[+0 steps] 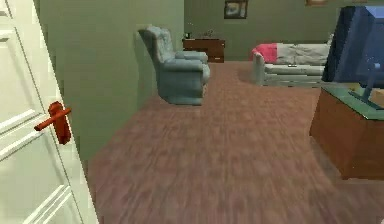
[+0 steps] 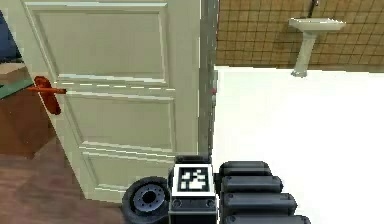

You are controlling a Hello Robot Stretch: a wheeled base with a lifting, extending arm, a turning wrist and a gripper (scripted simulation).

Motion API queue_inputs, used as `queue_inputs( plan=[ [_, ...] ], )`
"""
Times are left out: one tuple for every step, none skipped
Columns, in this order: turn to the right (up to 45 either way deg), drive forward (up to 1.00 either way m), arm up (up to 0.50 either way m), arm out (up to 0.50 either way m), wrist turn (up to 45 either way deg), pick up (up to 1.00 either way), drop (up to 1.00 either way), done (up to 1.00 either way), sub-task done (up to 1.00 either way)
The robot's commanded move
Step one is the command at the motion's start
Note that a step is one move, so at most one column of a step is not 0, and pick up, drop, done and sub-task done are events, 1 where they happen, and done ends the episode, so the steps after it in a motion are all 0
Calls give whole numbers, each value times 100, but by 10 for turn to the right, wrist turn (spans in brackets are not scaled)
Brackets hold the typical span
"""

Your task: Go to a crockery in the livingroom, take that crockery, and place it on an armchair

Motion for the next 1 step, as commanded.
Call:
queue_inputs(
  plan=[
    [0, 100, 0, 0, 0, 0, 0, 0, 0]
  ],
)
